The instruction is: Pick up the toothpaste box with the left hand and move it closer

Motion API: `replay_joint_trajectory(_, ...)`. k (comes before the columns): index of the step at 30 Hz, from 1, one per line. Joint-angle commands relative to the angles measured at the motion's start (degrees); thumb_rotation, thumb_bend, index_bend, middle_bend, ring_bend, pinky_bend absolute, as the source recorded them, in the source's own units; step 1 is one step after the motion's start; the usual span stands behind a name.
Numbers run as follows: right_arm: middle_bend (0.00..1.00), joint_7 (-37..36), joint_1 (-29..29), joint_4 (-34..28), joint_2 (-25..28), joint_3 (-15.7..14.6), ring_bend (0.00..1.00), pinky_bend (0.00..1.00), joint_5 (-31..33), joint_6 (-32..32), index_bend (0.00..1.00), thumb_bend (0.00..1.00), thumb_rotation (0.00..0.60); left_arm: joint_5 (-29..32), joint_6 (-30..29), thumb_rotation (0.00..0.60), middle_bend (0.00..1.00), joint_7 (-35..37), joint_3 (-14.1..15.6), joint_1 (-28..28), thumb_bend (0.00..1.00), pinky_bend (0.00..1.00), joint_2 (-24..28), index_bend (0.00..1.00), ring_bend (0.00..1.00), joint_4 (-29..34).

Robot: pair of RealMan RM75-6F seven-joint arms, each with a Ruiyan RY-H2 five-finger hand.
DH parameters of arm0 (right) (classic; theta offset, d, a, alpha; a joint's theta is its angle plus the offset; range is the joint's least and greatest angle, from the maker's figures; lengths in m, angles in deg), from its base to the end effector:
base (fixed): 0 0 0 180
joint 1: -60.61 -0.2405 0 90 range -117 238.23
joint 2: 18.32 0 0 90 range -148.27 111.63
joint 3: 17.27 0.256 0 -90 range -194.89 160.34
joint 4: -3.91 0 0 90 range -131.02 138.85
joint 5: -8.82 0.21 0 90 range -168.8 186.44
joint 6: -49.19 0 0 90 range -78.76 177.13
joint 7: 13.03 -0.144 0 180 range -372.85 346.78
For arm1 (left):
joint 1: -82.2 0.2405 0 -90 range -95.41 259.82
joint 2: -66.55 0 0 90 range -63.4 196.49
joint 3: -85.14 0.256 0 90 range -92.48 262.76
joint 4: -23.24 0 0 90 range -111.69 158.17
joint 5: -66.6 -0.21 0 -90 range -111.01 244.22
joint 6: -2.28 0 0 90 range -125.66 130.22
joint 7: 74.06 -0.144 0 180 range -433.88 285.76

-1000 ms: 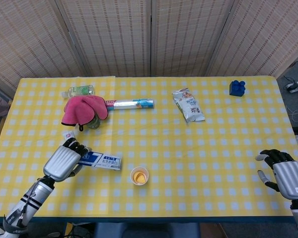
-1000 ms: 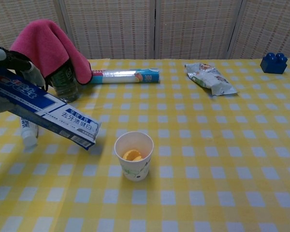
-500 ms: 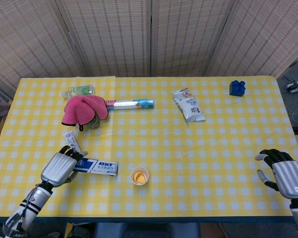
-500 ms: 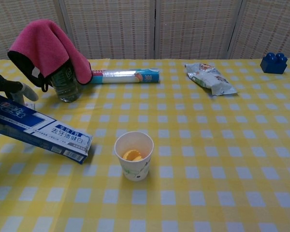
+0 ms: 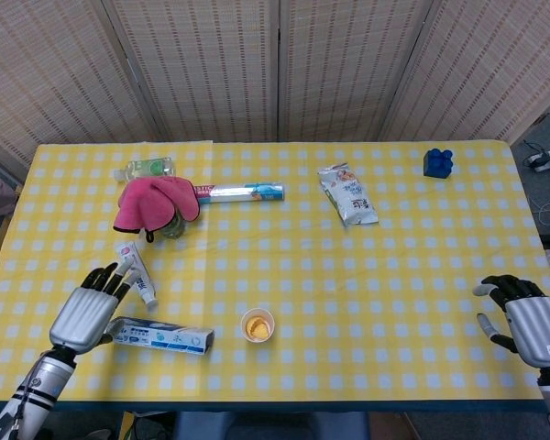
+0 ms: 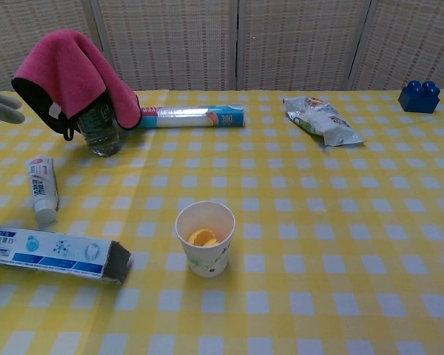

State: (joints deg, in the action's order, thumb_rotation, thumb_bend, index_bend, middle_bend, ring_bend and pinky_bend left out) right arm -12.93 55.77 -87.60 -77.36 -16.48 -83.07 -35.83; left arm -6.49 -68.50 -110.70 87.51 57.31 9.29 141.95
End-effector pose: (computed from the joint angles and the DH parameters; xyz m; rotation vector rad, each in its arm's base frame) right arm -0.3103 -0.1732 0.1778 1.5219 -0.8075 0.8518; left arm -0.1996 0.2248 0.1206 -1.8294 -0.7287 -0.6252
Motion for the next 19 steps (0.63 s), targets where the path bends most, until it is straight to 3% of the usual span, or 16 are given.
replay_joint_trajectory(1,0.31,-0.11,-0.12,0.05,0.30,-0.04,0.23,0.30,-0.10,0.19,0.38,0.32,0.600,-3.22,-5.25,0.600,0.00,3.20,-0.43,3.21,0.35,0.09,-0.17,0.00,0.00,-2.41)
replay_joint_trajectory(5,0.31,-0.35,-0.38,0.09,0.59,-0.13,0.23,0.30,-0.43,0.48,0.38,0.32,0.600,-4.92,-10.57,0.600,0.00,6.81,-0.65,6.84,0.35,0.09,-1.32,0.00,0.00,-6.42)
replay_joint_trajectory(19,0.31,-0.41,-1.73,-0.42,0.82,-0.34,0.23,0.30,-1.78,1.78,0.38,0.32,0.600,-6.32,-19.90,0.600,0.00,15.92,1.05,17.26,0.35,0.09,-2.77,0.00,0.00,-13.85)
